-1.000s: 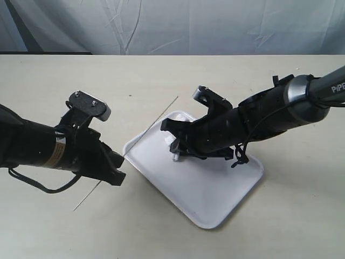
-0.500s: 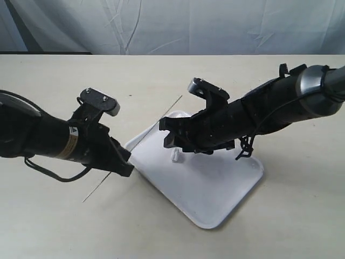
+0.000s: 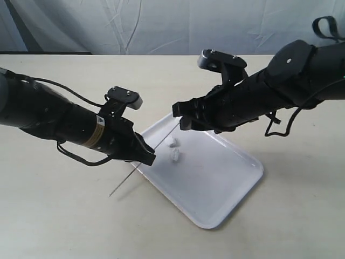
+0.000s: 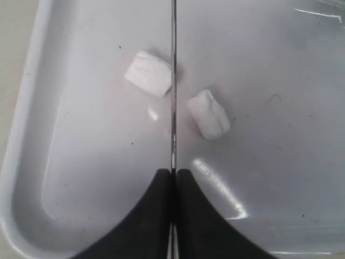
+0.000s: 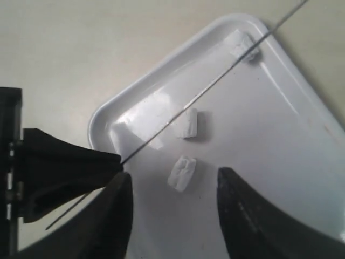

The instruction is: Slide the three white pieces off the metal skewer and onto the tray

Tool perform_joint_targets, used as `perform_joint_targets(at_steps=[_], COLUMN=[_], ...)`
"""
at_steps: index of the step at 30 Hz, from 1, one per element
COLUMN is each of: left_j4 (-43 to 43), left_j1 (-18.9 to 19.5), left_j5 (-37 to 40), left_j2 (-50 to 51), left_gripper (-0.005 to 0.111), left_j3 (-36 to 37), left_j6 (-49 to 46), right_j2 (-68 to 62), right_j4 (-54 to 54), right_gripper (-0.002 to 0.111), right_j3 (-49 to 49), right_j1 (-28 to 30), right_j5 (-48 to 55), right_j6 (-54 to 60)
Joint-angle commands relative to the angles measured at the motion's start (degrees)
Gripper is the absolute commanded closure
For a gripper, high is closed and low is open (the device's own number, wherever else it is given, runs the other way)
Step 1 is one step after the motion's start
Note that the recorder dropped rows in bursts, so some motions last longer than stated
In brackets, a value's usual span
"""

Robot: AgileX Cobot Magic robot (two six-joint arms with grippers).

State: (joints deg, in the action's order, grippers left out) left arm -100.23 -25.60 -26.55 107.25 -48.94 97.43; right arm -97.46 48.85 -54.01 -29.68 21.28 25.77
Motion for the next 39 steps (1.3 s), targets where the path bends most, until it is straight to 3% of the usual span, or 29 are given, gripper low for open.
perform_joint_targets(at_steps=[1,9,15,20,23,29,33,39], left_j4=[0.29,0.29,0.29,0.29,0.29,0.29,1.20,18.75], left_j1=[-0.21,-0.21,1.21,6.25,11.67,20.98,23.22,23.22], left_j5=[-2.74,-2.02,-4.87,-7.64,-10.71,-8.92,0.76,11.45], left_j2=[2.14,2.43,0.82,-3.95,-7.91,-20.07,-32.04,-58.63], left_gripper=[0.106,0.078,0.076,0.076,0.076,0.076,0.076,0.076], left_j3=[-1.40,-1.40,-1.40,-0.30,2.14,11.17,18.75,29.37], left_j6=[0.41,-0.45,-1.76,1.51,-1.83,-6.54,-8.85,-23.75], right_j2=[3.43,5.26,8.80,14.14,17.84,28.33,38.55,61.03], right_j4=[-2.54,-2.54,-13.99,-26.29,-33.41,-31.08,-31.69,-30.55], right_gripper=[0.062,0.062,0.062,0.062,0.062,0.062,0.064,0.092], right_j3=[0.04,0.04,0.04,0.04,0.04,4.00,12.46,25.62], right_j1=[0.52,0.52,2.01,9.28,14.97,22.39,22.72,22.18], right_j5=[0.55,1.61,5.86,13.51,18.81,10.59,2.01,-6.48], right_j6=[-1.44,-1.44,-1.77,-6.59,-8.13,-12.11,-10.28,-9.30])
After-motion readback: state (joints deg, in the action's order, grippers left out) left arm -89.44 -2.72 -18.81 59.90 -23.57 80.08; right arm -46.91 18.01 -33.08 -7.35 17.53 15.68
